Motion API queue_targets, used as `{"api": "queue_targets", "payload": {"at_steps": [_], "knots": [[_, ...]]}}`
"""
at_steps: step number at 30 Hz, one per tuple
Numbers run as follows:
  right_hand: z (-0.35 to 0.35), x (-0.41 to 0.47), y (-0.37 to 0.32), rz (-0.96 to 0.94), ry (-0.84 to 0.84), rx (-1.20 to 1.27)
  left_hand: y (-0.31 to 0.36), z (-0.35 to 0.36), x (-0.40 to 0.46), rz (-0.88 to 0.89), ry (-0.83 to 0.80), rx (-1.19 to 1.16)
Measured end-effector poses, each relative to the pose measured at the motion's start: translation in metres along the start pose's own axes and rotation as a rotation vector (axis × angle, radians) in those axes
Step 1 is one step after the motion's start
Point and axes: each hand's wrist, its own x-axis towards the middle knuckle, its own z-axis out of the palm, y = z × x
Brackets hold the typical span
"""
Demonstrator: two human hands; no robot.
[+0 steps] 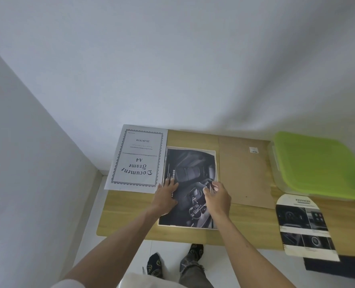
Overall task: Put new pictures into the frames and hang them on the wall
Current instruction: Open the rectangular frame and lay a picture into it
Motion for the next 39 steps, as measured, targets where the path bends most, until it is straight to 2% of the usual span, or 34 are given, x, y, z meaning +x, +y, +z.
{"api": "queue_targets", "payload": {"at_steps": [4, 7, 12, 14, 19, 22, 24, 28, 32, 36, 39], "knots": [[-0.011, 0.005, -0.001, 0.061, 0.04, 0.095, 0.002, -0.001, -0.002, -0.005, -0.01, 0.022], [-0.021, 0.014, -0.003, 0.142, 0.003, 0.163, 0.002, 0.0, -0.005, -0.001, 0.033, -0.096], [-0.036, 0.03, -0.001, 0.232, -0.129, 0.342, 0.007, -0.007, -0.018, -0.004, 0.411, -0.502], [-0.045, 0.03, -0.004, 0.249, -0.169, 0.431, 0.011, -0.01, -0.025, -0.047, 0.444, -0.549], [-0.067, 0.032, 0.001, 0.287, -0.232, 0.63, 0.013, -0.013, -0.027, -0.193, 0.364, -0.842], [-0.079, 0.029, 0.01, 0.276, -0.249, 0.631, 0.019, -0.017, -0.029, -0.189, 0.277, -1.122], [-0.089, 0.027, 0.016, 0.286, -0.253, 0.641, 0.022, -0.024, -0.032, -0.145, 0.217, -1.192], [-0.124, 0.033, 0.024, 0.227, -0.192, 0.59, 0.022, -0.039, -0.032, -0.086, 0.093, -1.148], [-0.174, 0.047, 0.023, 0.083, -0.171, 0.402, 0.031, -0.053, -0.028, -0.049, -0.034, -0.971], [-0.224, 0.058, 0.02, -0.016, -0.402, 0.195, 0.06, -0.059, -0.026, -0.014, -0.154, -0.803], [-0.25, 0.063, 0.03, -0.014, -0.593, 0.196, 0.093, -0.051, -0.022, -0.013, -0.208, -0.759]]}}
